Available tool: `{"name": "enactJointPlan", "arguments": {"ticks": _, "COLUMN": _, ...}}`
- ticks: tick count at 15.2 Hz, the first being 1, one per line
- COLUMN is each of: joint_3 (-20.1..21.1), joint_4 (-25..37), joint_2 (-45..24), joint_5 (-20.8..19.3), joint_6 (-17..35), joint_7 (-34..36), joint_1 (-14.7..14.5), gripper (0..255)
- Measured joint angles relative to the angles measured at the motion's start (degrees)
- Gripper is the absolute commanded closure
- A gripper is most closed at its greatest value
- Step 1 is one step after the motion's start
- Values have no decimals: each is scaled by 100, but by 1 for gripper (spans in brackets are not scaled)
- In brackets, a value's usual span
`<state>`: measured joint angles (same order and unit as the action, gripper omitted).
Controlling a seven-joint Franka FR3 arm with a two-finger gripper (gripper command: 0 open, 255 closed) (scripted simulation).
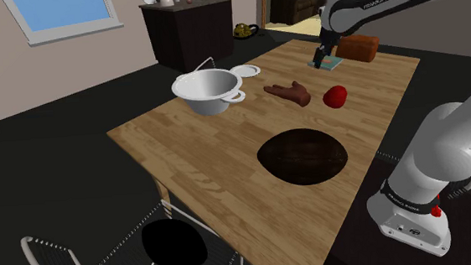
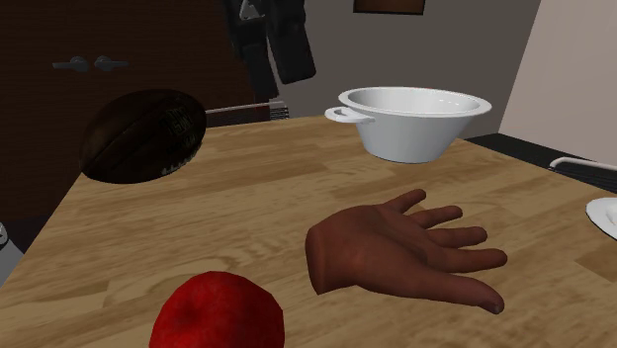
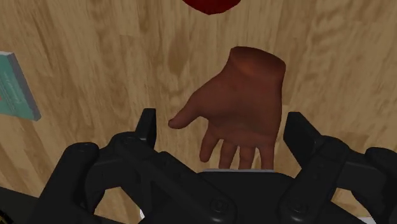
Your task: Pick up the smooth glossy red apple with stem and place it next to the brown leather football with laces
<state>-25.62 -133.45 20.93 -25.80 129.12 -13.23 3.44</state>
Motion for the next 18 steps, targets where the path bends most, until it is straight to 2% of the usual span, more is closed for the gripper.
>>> {"name": "enactJointPlan", "arguments": {"ticks": 6, "joint_3": -1160, "joint_4": -31, "joint_2": -334, "joint_5": 931, "joint_6": -199, "joint_7": -2212, "joint_1": -241, "gripper": 0}}
{"name": "enactJointPlan", "arguments": {"ticks": 12, "joint_3": -2256, "joint_4": 351, "joint_2": -1194, "joint_5": 1940, "joint_6": -734, "joint_7": -4465, "joint_1": -461, "gripper": 0}}
{"name": "enactJointPlan", "arguments": {"ticks": 18, "joint_3": -2443, "joint_4": 178, "joint_2": -1566, "joint_5": 2272, "joint_6": -431, "joint_7": -4933, "joint_1": -501, "gripper": 0}}
